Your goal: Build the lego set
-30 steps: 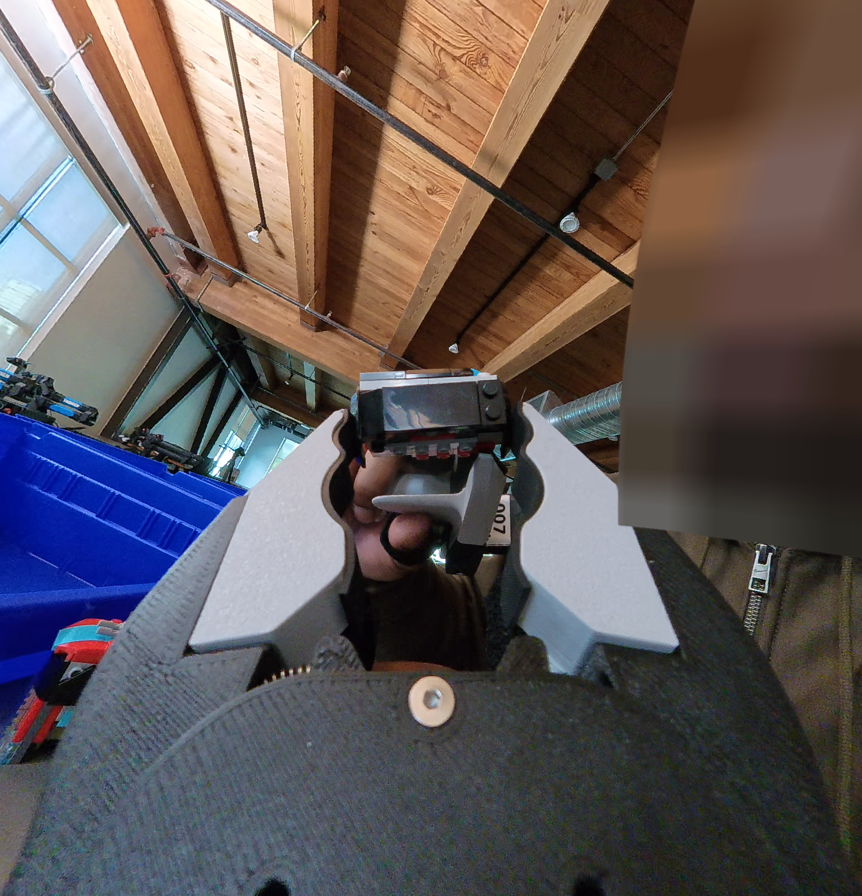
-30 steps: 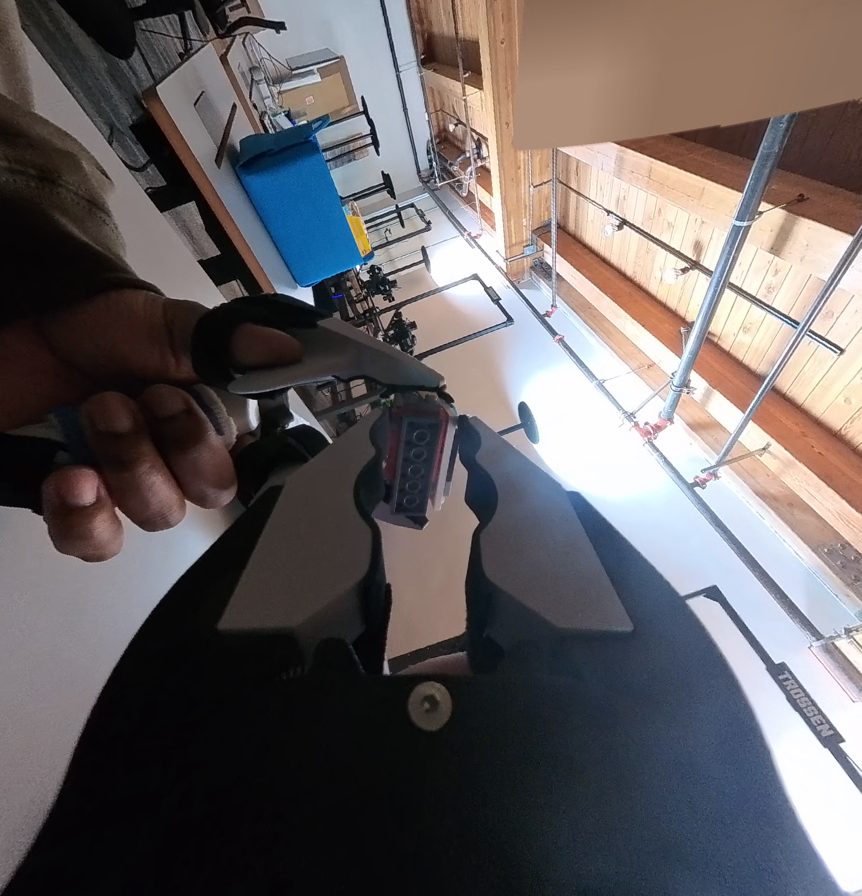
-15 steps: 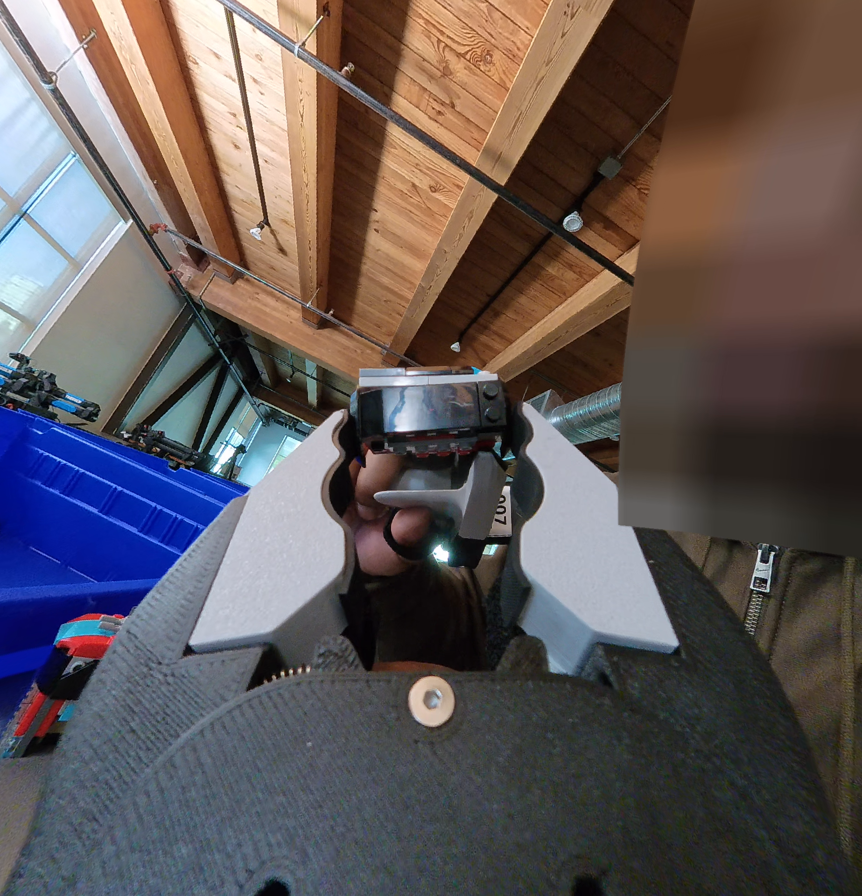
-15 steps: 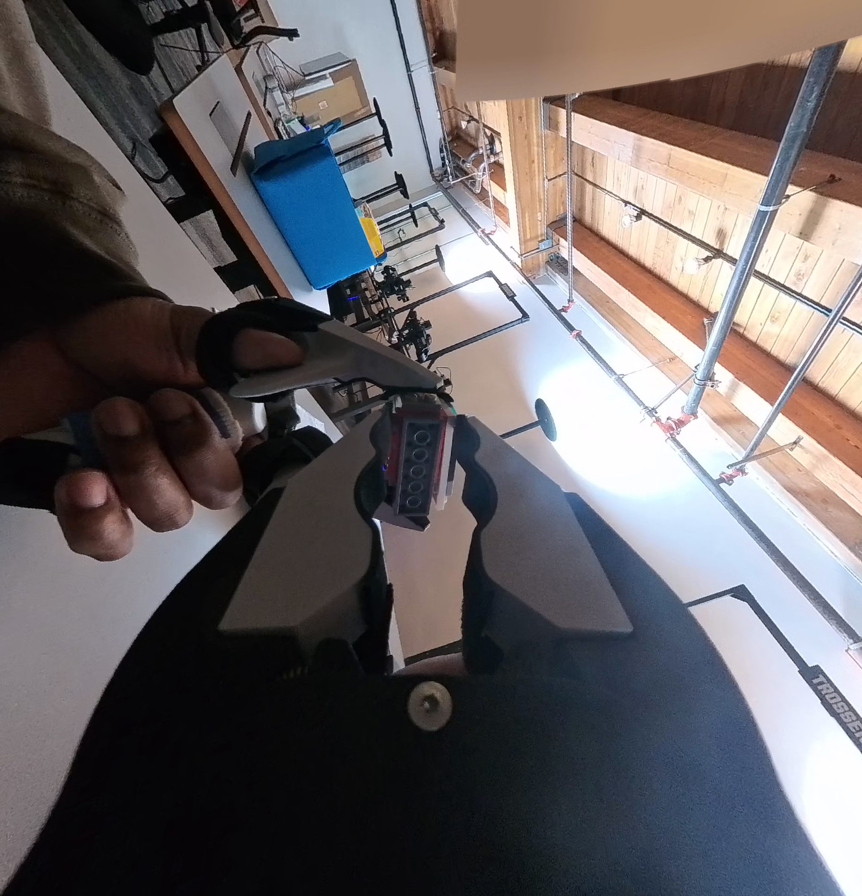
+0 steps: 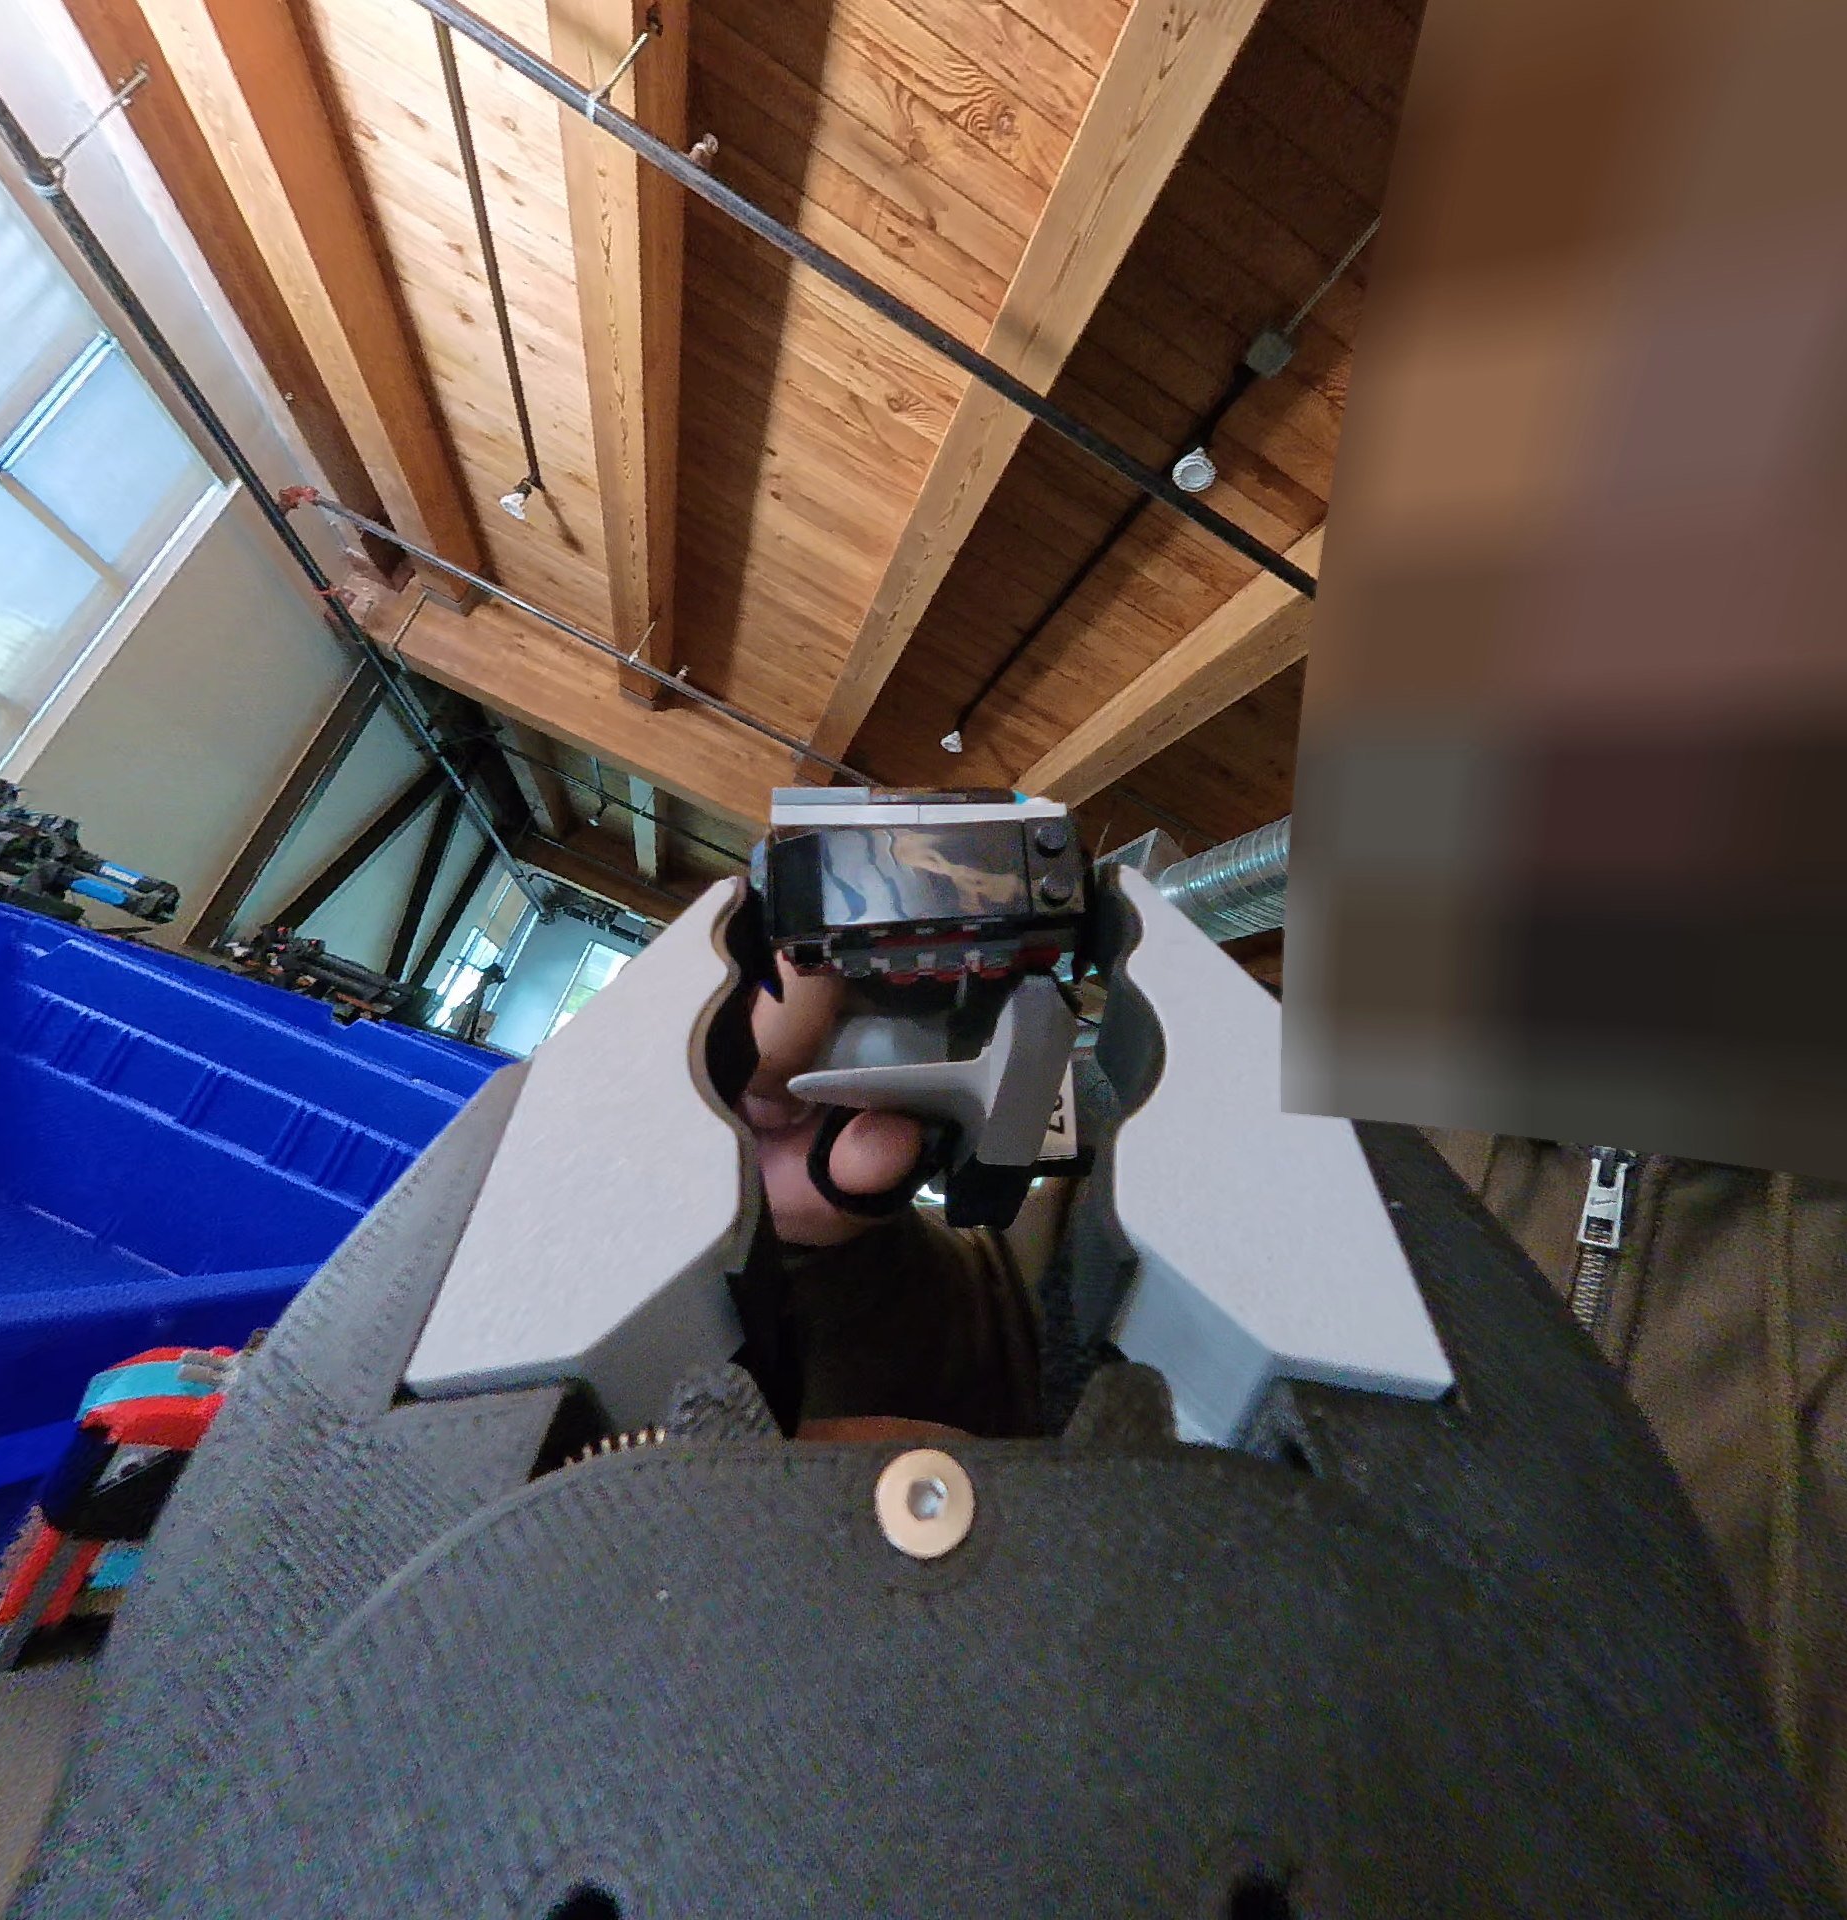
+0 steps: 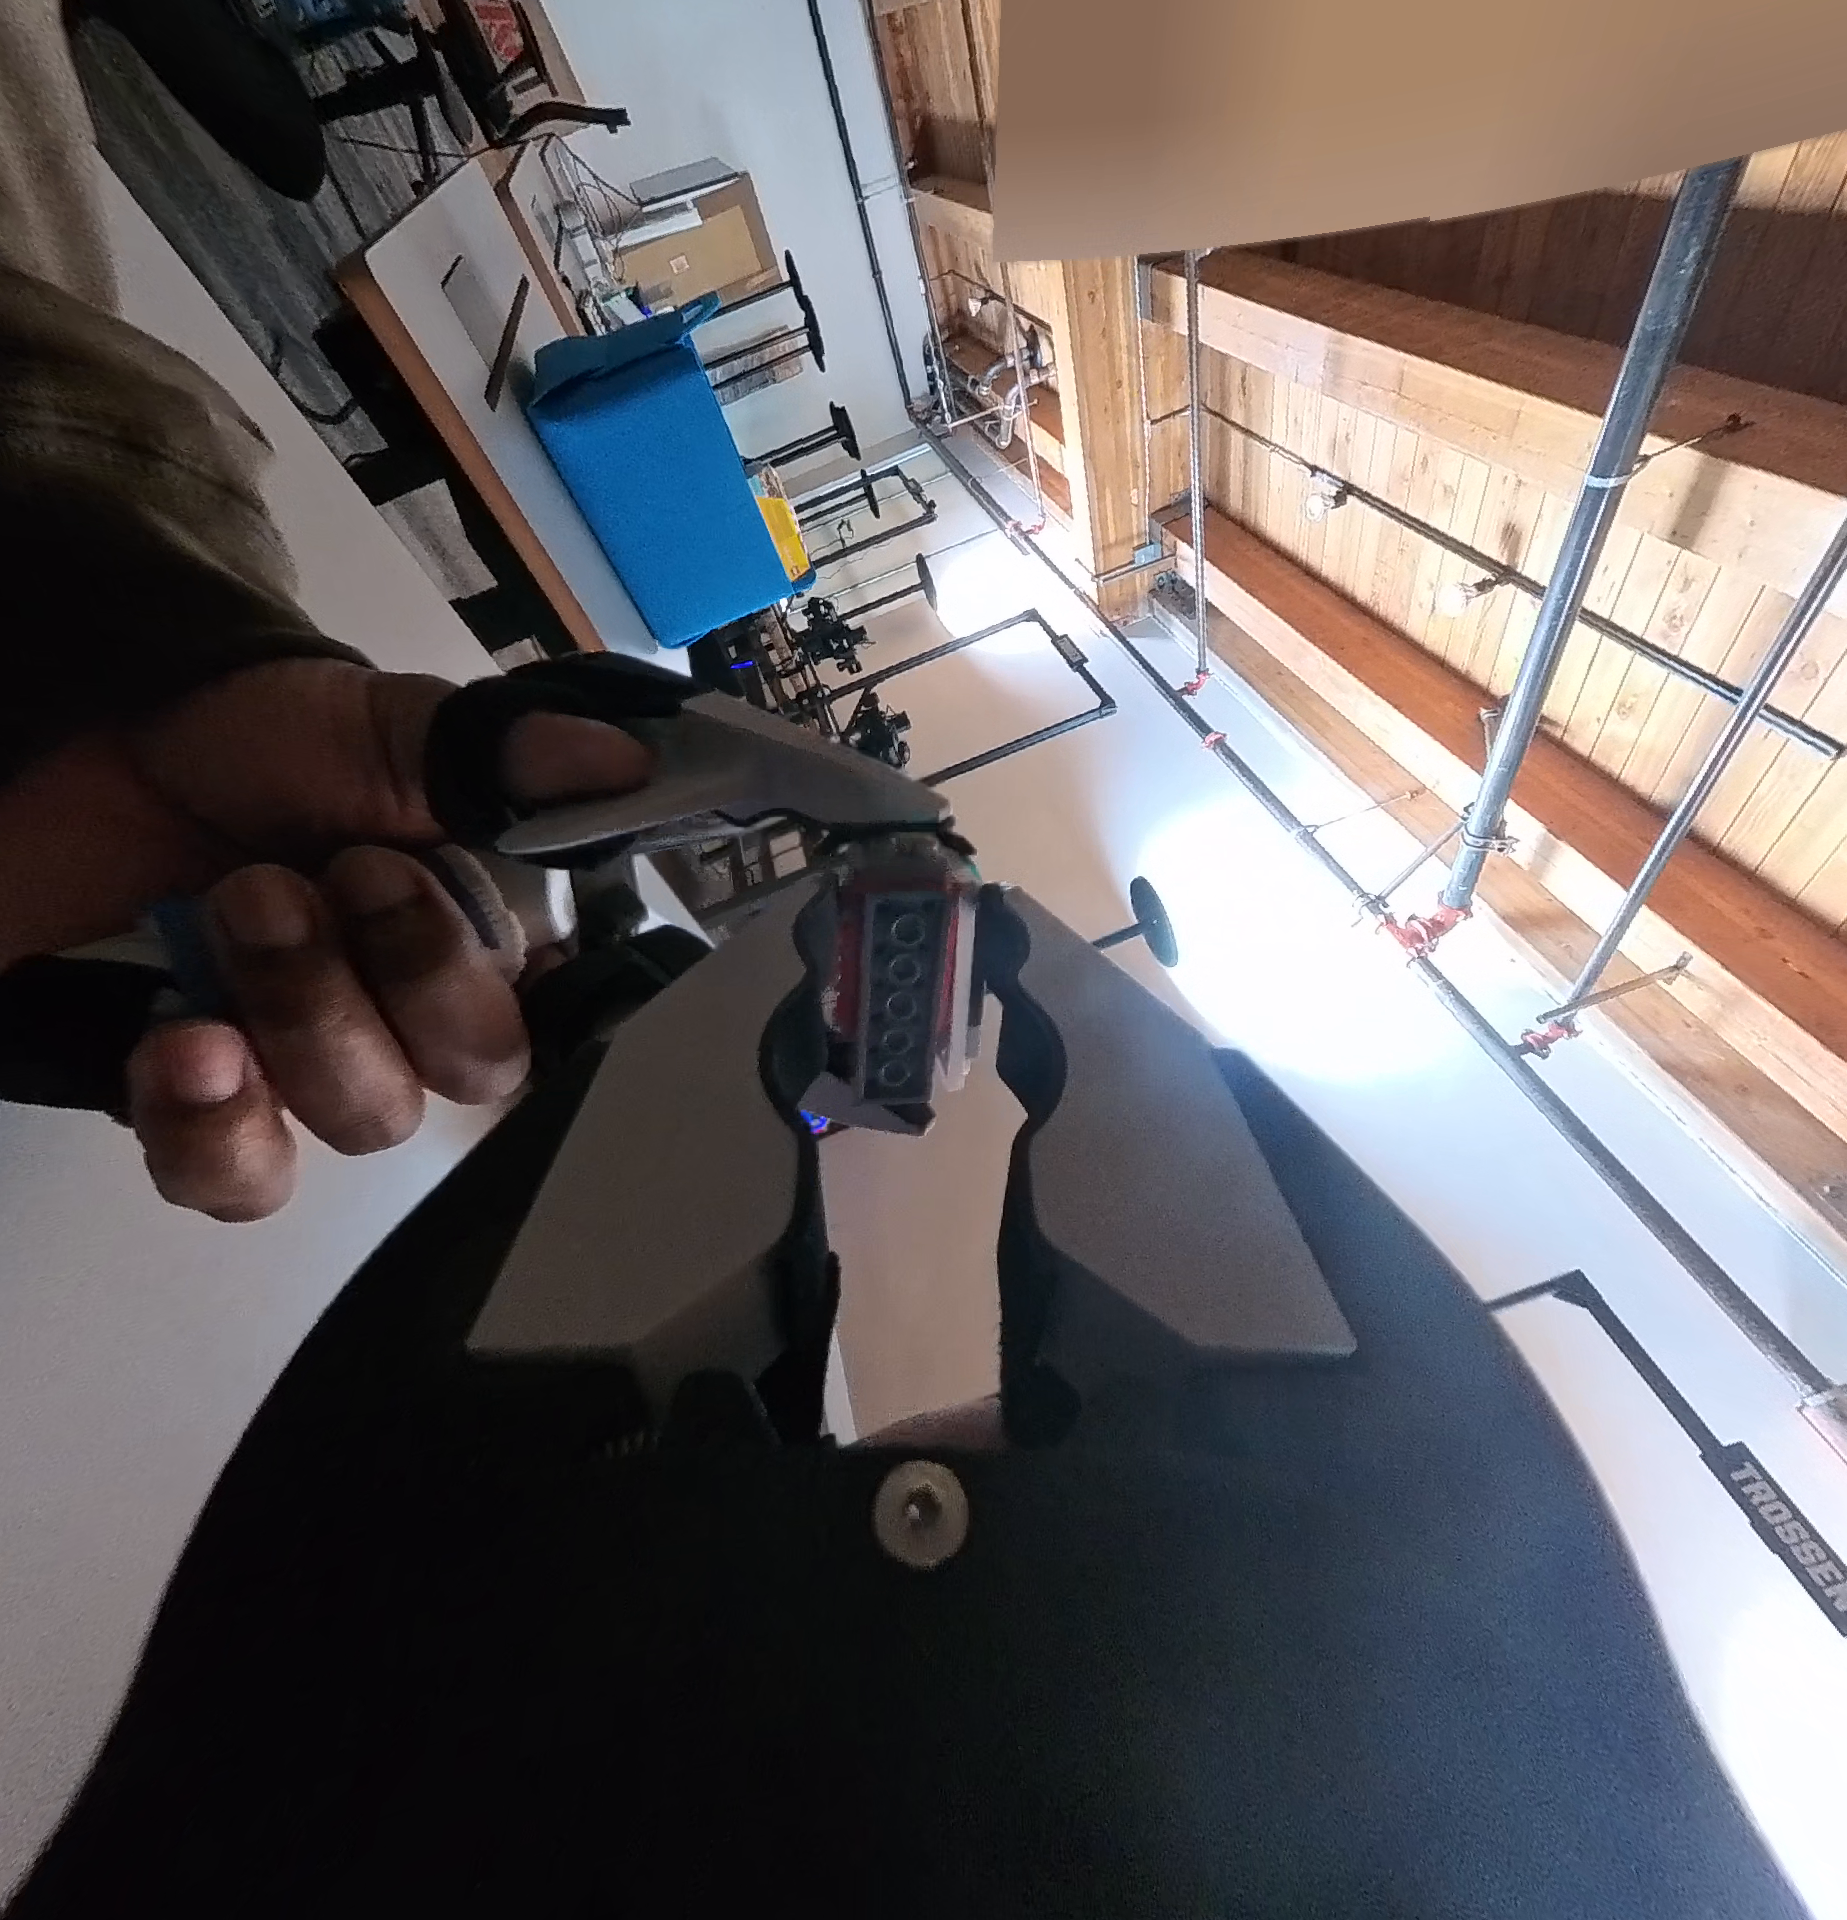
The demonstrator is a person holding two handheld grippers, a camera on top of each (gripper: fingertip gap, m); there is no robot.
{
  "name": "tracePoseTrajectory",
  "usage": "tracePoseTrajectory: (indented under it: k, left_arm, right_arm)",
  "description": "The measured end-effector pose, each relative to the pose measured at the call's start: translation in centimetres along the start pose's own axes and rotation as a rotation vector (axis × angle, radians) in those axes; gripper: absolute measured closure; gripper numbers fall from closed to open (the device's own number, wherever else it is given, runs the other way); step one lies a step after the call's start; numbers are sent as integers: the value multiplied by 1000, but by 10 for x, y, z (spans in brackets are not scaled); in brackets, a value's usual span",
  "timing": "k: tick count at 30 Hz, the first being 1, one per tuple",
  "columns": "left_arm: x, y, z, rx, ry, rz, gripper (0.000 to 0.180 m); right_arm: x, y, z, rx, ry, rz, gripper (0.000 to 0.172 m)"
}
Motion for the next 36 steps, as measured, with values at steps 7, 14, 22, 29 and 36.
tracePoseTrajectory:
  k: [7, 14, 22, 29, 36]
  left_arm:
    - [4, 2, 1, 8, -33, 20, 115]
    - [4, -4, -2, -42, -36, 17, 115]
    - [4, -9, -4, -83, -34, 20, 115]
    - [2, -10, -4, -78, -34, 44, 115]
    - [1, -12, -4, -76, -40, 66, 115]
  right_arm:
    - [9, -4, 4, 12, 22, -64, 118]
    - [7, -13, 0, -55, 87, -80, 105]
    - [-2, -17, -6, -103, 105, -50, 119]
    - [-1, -19, -6, -114, 80, -45, 136]
    - [0, -20, -5, -124, 94, -54, 138]
Point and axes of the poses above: each gripper's, where its closed fingertips meet, z back along the fingers, y out of its top, x = y × z across the jaws, the point moved 6 cm from there along z, back along the fingers, and after that the axes turned 7 degrees about y, right-handed, at the moved point
